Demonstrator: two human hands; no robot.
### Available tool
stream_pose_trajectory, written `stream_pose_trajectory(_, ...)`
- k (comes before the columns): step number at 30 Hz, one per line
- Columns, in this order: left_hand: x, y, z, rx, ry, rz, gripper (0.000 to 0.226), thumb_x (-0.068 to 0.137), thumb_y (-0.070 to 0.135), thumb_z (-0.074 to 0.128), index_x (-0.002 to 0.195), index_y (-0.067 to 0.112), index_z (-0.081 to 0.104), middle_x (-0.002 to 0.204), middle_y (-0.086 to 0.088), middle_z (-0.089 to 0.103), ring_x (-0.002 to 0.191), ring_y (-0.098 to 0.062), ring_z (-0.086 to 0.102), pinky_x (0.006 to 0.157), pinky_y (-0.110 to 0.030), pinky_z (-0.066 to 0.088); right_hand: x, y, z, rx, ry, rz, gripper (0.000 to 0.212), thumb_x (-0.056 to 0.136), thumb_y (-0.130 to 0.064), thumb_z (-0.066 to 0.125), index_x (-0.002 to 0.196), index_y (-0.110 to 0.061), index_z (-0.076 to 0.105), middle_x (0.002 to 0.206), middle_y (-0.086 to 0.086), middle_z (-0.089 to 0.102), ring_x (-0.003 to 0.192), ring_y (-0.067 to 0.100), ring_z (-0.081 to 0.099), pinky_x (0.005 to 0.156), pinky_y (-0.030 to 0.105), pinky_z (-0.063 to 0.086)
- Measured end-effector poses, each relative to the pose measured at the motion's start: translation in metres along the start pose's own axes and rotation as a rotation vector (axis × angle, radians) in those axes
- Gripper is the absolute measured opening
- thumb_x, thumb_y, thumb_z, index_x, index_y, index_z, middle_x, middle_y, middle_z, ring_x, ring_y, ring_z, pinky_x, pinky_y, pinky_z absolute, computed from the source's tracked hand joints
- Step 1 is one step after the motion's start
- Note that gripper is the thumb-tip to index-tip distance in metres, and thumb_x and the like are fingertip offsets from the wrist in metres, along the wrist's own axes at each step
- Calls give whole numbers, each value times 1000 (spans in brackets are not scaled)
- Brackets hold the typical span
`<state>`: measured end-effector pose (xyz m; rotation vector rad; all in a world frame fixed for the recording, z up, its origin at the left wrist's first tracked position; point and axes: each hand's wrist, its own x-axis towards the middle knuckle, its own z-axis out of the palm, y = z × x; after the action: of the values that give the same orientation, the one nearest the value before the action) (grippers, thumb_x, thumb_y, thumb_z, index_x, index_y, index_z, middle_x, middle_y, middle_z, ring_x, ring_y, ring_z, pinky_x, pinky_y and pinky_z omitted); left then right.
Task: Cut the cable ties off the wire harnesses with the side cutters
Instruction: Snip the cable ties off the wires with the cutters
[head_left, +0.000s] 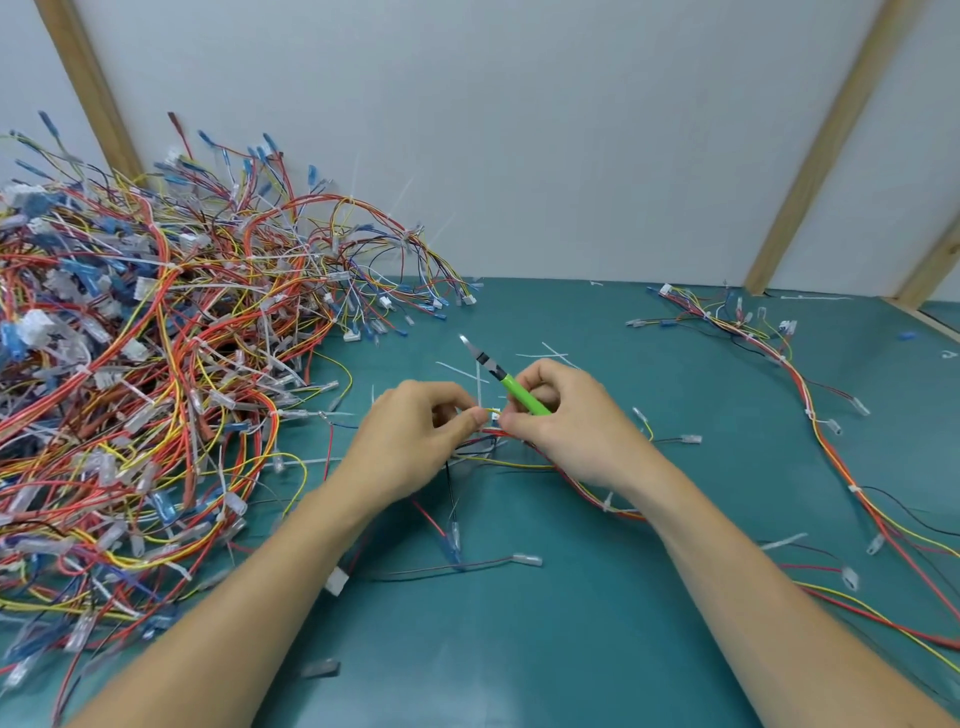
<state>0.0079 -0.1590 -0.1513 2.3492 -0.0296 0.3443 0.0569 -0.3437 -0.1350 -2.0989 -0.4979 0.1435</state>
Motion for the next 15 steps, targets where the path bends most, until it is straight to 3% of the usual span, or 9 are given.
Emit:
stream_pose_trajectory(3, 0, -1, -2, -93, -13, -32, 14, 91, 32, 72, 81, 23, 70, 75, 4, 71, 75, -19, 64, 75, -35, 52, 1, -1, -9, -27, 47, 2, 26, 81, -44, 81, 88, -25, 66, 82, -7, 74, 77, 11, 67, 80, 40, 53)
stream_pose_trajectory(6, 1, -3, -2, -149, 35, -56, 10, 88, 26, 75, 79, 24, 71, 75, 6, 72, 75, -19, 66, 71, -33, 49, 1, 1, -22, -212, 85, -22, 35, 75, -62, 80, 85, -31, 68, 81, -17, 71, 83, 4, 64, 78, 33, 52)
stream_pose_trajectory(9, 2, -7, -3, -203, 103, -89, 8, 87, 25, 77, 79, 24, 73, 76, 7, 74, 74, -16, 67, 70, -30, 48, 0, 3, -33, -291, 45, -28, 36, 69, -63, 83, 87, -34, 70, 83, -18, 71, 87, 5, 64, 82, 35, 54)
stream_pose_trajectory(12, 3, -7, -5, -241, 142, -87, 13, 90, 27, 74, 78, 23, 74, 75, 9, 73, 72, -3, 64, 69, -16, 44, 0, 6, -42, -337, -9, -38, 35, 69, -59, 87, 89, -34, 72, 87, -17, 73, 91, 7, 66, 87, 37, 55)
stream_pose_trajectory(15, 2, -4, -7, -270, 162, -78, 11, 90, 25, 74, 80, 22, 75, 75, 8, 73, 70, -1, 61, 68, -10, 44, 1, 8, -47, -354, -61, -41, 34, 68, -56, 88, 89, -35, 73, 89, -18, 73, 94, 8, 67, 90, 39, 55)
